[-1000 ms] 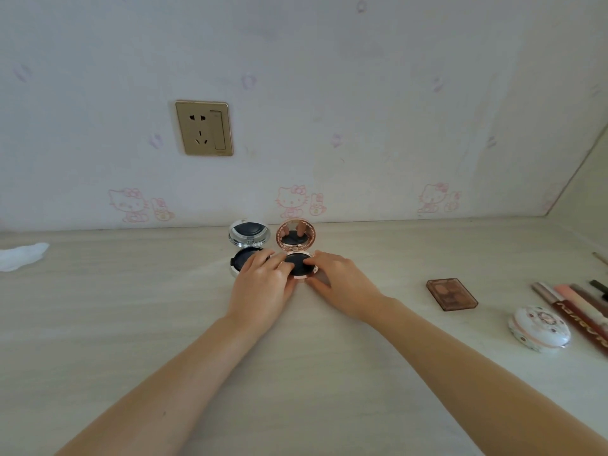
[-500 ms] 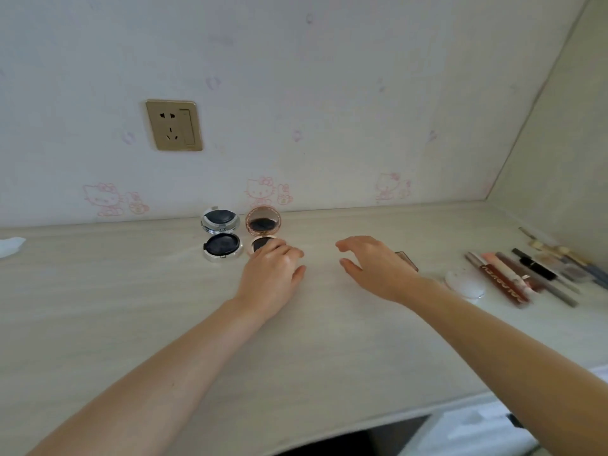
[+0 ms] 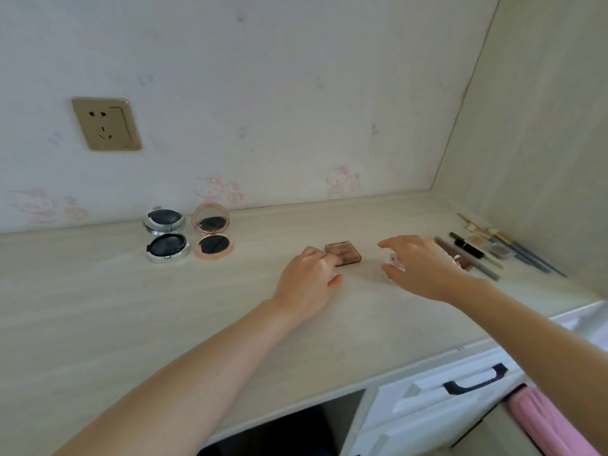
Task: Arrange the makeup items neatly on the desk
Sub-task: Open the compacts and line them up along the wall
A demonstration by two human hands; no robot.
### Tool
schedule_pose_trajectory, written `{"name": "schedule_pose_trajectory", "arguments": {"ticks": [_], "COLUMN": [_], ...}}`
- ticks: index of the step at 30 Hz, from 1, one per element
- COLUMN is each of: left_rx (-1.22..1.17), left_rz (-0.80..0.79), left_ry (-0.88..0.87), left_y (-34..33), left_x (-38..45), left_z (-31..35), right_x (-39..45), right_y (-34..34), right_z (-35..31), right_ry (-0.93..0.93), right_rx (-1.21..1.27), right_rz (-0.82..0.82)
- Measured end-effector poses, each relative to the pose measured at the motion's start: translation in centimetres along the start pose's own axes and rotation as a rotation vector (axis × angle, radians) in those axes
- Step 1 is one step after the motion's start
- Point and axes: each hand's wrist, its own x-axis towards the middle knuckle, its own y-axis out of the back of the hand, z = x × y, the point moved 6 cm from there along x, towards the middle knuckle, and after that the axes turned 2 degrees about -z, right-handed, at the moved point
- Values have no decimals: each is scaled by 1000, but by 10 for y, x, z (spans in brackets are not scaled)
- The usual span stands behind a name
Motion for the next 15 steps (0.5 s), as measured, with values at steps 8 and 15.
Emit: {"name": "schedule_pose_trajectory", "arguments": {"ticks": [8, 15], "left_rx": [-46, -61], "left_rz": [-38, -155], "left_ry": [-98, -14], "left_y": [-38, -62], "left_x": [29, 48], "left_z": [36, 36], "right_x": [8, 11], "right_y": [-20, -18], "right_z": [36, 40], "right_ry": [-23, -38], "right_rx": [-57, -18], "right_rz": [-146, -171]}}
